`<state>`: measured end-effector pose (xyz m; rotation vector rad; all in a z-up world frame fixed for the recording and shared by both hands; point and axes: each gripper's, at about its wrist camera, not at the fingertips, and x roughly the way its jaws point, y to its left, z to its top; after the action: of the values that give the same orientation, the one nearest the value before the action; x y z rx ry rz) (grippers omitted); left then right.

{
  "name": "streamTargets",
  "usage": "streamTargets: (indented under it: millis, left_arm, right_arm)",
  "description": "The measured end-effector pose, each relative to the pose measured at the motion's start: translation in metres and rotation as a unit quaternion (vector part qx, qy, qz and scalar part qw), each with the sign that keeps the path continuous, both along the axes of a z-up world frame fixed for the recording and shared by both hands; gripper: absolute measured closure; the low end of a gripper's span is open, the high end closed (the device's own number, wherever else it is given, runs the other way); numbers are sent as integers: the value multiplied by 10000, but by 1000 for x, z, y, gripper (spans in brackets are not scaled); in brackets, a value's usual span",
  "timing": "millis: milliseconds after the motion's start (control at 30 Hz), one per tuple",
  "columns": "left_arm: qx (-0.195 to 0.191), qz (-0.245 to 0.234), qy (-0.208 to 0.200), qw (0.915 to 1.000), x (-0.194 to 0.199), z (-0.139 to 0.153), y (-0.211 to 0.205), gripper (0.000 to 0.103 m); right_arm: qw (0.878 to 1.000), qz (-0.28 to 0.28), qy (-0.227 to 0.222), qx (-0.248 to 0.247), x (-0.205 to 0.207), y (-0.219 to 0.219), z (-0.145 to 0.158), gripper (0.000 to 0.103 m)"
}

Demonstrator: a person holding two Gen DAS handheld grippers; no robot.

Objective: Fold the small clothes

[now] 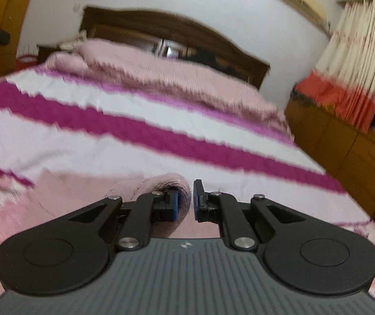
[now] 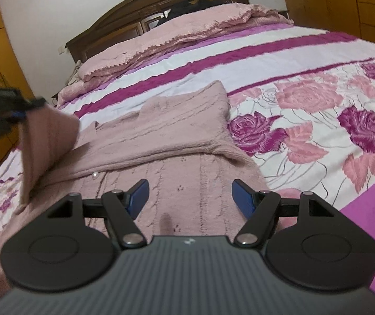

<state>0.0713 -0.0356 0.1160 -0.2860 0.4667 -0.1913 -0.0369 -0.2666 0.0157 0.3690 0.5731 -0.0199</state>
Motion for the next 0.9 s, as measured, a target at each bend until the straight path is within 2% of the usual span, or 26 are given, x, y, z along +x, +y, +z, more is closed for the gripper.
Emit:
streamTargets:
  millis: [267, 400, 533, 800, 867, 900]
  left_arm:
    - [220, -370, 982, 9942, 38, -72, -17, 91]
    - [540, -415, 1129, 9913, 42, -92, -23, 91]
    - [572, -465, 1211, 9899, 37, -90, -22, 89]
    - [457, -463, 1583, 9852, -1, -61, 6, 75]
    - [540, -460, 1694, 9830, -15, -55, 16, 64]
    - [594, -454, 1734, 9820, -22, -53, 20, 62]
  right_arm:
    - [9999, 64, 135, 51, 3, 0, -11, 31]
    - [9997, 59, 155, 150, 3, -3, -14, 31]
    - [9997, 53, 176, 190, 4, -4, -15, 31]
    - [9998, 72, 180, 60, 4, 0, -13, 31]
    - [9998, 84, 184, -8, 4, 3, -11, 31]
    - [9998, 97, 187, -50, 4, 4, -9, 31]
